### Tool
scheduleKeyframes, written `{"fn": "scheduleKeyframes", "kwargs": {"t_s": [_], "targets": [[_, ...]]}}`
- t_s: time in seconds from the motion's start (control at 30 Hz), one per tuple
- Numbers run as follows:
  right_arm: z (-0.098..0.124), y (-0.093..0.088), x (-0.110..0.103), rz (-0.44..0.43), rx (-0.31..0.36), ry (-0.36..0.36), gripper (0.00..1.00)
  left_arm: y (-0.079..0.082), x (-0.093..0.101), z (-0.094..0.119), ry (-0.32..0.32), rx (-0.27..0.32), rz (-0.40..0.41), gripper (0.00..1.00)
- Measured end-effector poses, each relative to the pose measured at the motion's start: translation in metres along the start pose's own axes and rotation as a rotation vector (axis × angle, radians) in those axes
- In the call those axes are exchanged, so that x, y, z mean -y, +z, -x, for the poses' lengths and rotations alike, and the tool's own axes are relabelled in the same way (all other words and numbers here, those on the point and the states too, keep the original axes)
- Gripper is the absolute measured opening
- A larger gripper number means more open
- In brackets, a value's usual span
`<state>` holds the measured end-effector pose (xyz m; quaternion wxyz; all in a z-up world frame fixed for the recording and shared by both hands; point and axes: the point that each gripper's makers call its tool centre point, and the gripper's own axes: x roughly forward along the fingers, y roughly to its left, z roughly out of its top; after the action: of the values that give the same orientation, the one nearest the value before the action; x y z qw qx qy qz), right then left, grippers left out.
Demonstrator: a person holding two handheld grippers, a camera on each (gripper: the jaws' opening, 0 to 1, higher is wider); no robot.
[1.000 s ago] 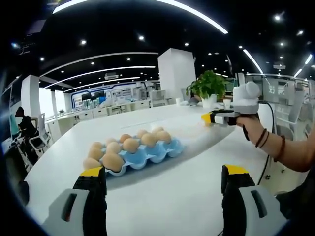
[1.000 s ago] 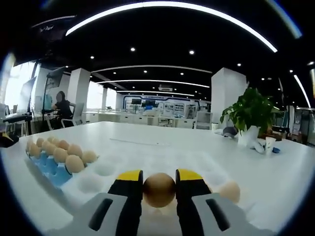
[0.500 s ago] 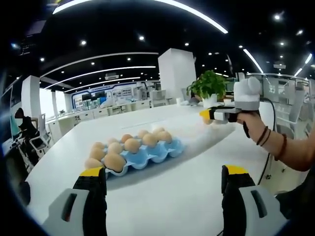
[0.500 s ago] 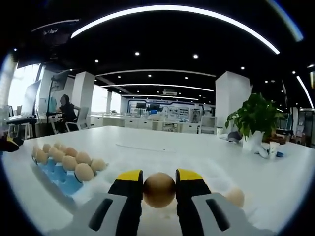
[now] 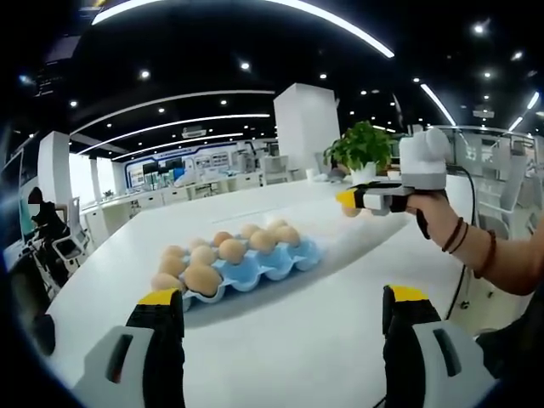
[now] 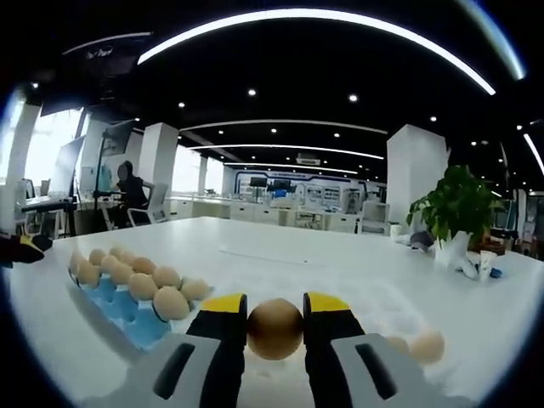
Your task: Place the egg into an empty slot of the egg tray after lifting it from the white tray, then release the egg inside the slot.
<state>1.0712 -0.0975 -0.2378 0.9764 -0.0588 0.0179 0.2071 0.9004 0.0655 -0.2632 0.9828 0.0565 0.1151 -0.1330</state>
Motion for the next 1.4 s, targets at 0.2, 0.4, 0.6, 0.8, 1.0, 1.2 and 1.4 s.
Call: {"fn": "scheduleKeyframes", "kwargs": {"t_s": [0.2, 0.4, 0.6, 0.8, 1.0, 1.2, 1.4], "targets": [[-0.003, 0.002, -0.016, 0.009, -0.002, 0.035, 0.26, -0.001, -0.004, 0.002, 0.008, -0.003, 0.001, 0.99], [-0.006, 0.004, -0.032, 0.015, 0.0, 0.068, 0.26, -0.003, -0.006, 0.005, 0.013, -0.006, 0.001, 0.99], [-0.008, 0.006, -0.05, 0.023, 0.001, 0.104, 0.26, -0.005, -0.01, 0.009, 0.023, -0.006, 0.006, 0.99], [-0.011, 0.008, -0.07, 0.032, 0.004, 0.144, 0.26, -0.007, -0.013, 0.011, 0.029, -0.009, 0.007, 0.99], [-0.011, 0.011, -0.088, 0.036, 0.008, 0.187, 0.26, -0.009, -0.016, 0.014, 0.038, -0.012, 0.009, 0.99], [-0.013, 0.015, -0.104, 0.041, 0.013, 0.22, 0.26, -0.01, -0.017, 0.014, 0.041, -0.017, 0.009, 0.99], [-0.016, 0.018, -0.119, 0.051, 0.02, 0.253, 0.26, -0.011, -0.019, 0.014, 0.045, -0.019, 0.01, 0.99]]}}
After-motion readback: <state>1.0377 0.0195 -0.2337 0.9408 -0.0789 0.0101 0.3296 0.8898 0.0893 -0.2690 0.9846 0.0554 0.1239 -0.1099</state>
